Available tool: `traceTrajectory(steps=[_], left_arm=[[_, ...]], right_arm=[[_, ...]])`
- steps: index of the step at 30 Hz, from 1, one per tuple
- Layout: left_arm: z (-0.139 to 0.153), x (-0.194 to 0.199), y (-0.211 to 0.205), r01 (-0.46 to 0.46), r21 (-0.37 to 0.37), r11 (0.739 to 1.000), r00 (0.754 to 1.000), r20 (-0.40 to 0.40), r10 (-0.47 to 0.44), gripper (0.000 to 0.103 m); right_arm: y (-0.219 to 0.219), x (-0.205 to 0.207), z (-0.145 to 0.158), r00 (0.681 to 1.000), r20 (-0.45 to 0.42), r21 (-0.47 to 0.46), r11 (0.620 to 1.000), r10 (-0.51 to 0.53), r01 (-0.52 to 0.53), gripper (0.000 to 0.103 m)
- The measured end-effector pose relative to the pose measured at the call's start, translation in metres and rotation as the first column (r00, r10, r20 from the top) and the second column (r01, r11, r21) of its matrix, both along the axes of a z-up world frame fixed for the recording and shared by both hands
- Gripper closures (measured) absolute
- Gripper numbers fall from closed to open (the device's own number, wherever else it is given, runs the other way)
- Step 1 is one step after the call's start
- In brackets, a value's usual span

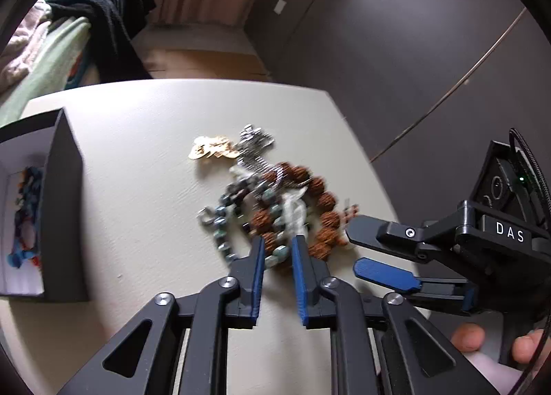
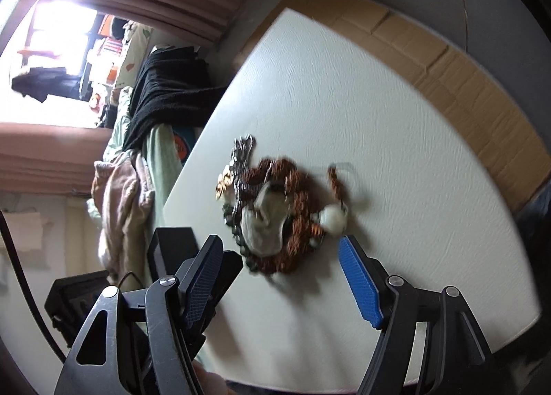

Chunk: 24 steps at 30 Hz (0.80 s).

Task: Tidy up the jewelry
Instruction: 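Grasp the grey-green bead bracelet with the left tool while the right tool grasps the rudraksha bracelet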

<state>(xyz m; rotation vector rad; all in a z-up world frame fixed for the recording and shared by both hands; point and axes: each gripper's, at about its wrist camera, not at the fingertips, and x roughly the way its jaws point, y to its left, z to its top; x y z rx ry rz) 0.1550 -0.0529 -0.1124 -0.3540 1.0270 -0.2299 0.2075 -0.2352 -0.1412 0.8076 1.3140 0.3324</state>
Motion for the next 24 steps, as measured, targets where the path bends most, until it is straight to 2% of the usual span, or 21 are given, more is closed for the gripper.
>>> traceTrajectory(steps=[3, 5, 8, 11, 13, 15, 17, 21, 24], left_arm=[[-0.007, 0.0, 0.006, -0.012, 0.003, 1.0, 1.0, -0.016, 0.012, 0.098], [-0.006, 0.0, 0.009, -0.011, -0.01, 1.0, 1.0, -0.012, 0.011, 0.098], [0.006, -0.006, 0.012, 0.0, -0.006, 1.0, 0.999, 0.045, 0.0, 0.098], [0.007, -0.004, 0.012, 0.011, 0.004, 1.0, 0.999, 0.043, -0.011, 0.092], [0.004, -0.002, 0.013, 0.009, -0.001, 1.0, 1.0, 0.027, -0.009, 0.078], [0.001, 0.0, 0.013, 0.003, 0.009, 1.0, 1.0, 0.025, -0.003, 0.071], [0.0, 0.001, 0.014, 0.003, 0.012, 1.0, 1.0, 0.028, -0.003, 0.071], [-0.002, 0.006, 0.014, 0.01, 0.014, 1.0, 1.0, 0.029, -0.01, 0.071], [-0.006, 0.01, 0.009, 0.027, 0.018, 0.999, 0.999, 0.024, -0.027, 0.071]], right_arm=[[0.001, -0.006, -0.011, 0.999, -0.047, 0.027, 0.999, -0.027, 0.028, 0.045], [0.004, -0.008, -0.014, 0.998, -0.054, 0.016, 0.999, -0.032, 0.033, 0.046], [0.011, -0.006, -0.013, 0.999, -0.036, -0.018, 0.999, -0.027, 0.027, 0.047], [0.015, -0.004, -0.01, 1.0, -0.009, -0.068, 0.997, -0.025, 0.025, 0.05], [0.02, -0.001, -0.011, 1.0, -0.007, -0.086, 0.996, -0.02, 0.02, 0.053], [0.023, 0.002, -0.013, 1.0, -0.006, -0.099, 0.995, -0.018, 0.017, 0.053], [0.025, 0.006, -0.011, 1.0, 0.009, -0.124, 0.992, -0.012, 0.013, 0.054], [0.03, 0.014, -0.009, 1.0, 0.026, -0.186, 0.983, 0.006, -0.001, 0.064], [0.032, 0.019, -0.007, 0.999, 0.036, -0.219, 0.976, 0.022, -0.013, 0.065]])
